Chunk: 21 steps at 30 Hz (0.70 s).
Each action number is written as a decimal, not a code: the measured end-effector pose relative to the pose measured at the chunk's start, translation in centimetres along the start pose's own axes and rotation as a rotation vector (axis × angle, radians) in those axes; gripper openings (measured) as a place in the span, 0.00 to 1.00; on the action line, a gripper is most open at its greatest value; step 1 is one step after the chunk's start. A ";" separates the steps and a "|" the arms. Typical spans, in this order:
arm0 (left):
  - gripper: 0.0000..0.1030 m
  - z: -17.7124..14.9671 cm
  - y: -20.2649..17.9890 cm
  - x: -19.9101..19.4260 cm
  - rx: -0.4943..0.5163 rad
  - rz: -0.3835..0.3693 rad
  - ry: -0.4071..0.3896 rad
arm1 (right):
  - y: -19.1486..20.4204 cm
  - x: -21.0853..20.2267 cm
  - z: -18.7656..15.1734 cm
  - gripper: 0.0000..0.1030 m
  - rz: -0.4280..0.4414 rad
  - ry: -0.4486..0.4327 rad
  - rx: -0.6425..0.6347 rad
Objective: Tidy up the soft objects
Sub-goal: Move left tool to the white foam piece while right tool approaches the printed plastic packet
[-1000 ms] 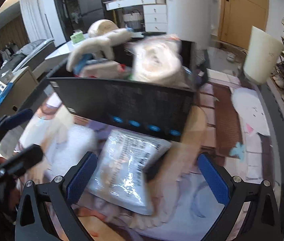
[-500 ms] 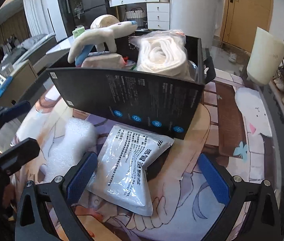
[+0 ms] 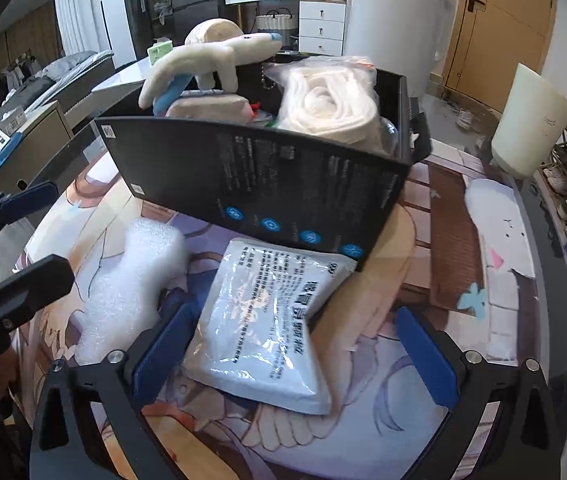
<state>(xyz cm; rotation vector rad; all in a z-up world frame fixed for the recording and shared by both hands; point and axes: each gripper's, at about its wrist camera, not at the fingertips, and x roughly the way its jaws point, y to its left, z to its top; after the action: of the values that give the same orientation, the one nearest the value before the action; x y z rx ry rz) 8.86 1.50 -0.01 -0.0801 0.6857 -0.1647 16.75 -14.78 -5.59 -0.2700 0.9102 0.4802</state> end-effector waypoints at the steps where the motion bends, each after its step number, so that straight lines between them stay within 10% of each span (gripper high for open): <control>1: 1.00 0.0 0.0 0.0 0.000 0.000 0.001 | 0.1 0.0 0.1 0.99 -0.002 -0.001 0.000; 13: 1.00 0.0 0.0 0.1 -0.001 -0.001 0.003 | -0.8 -0.2 -0.2 0.97 0.004 -0.008 0.003; 21: 1.00 0.0 0.0 0.1 0.000 -0.001 0.007 | -0.2 -1.4 -0.5 0.50 0.030 -0.049 -0.030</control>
<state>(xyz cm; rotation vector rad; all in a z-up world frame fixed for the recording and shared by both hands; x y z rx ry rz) 8.97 1.42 -0.08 -0.0799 0.6923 -0.1657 15.78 -15.53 -4.78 -0.2709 0.8611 0.5264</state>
